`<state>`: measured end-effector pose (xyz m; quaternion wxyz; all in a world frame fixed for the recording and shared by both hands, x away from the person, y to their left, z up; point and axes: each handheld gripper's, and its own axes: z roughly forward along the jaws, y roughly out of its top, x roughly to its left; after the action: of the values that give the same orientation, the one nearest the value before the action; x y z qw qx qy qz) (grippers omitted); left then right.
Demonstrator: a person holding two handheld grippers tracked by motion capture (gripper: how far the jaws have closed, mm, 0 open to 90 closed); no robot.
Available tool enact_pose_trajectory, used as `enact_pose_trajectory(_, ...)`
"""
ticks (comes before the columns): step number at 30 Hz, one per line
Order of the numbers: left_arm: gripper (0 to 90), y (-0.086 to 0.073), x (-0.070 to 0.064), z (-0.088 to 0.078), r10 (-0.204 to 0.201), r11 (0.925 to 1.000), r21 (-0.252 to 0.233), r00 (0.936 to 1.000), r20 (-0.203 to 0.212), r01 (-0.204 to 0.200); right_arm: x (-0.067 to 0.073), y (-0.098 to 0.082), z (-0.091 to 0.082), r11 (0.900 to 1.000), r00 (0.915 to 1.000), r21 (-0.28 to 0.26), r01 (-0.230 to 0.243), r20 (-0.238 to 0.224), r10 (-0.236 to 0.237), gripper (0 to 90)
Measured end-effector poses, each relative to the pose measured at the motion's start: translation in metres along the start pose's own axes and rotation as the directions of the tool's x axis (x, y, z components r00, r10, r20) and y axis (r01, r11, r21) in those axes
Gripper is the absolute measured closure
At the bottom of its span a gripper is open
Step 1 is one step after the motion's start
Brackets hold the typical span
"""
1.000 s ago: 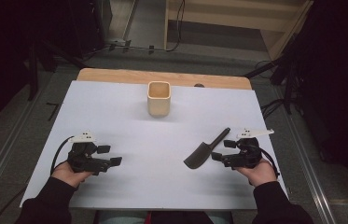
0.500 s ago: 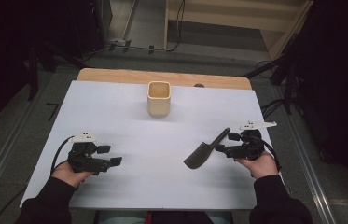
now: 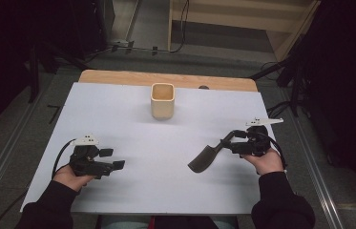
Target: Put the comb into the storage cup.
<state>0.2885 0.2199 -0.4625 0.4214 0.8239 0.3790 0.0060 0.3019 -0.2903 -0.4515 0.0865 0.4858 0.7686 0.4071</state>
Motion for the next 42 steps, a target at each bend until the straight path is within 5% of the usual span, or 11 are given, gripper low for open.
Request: enact_pose_trajectory(42,23.8,0.000,0.001,0.000,-0.001,1.0000,0.007,1.0000,0.001,0.001,-0.040,0.040,0.036,0.999,0.9963,-0.010,-0.048,0.072,0.048,18.8)
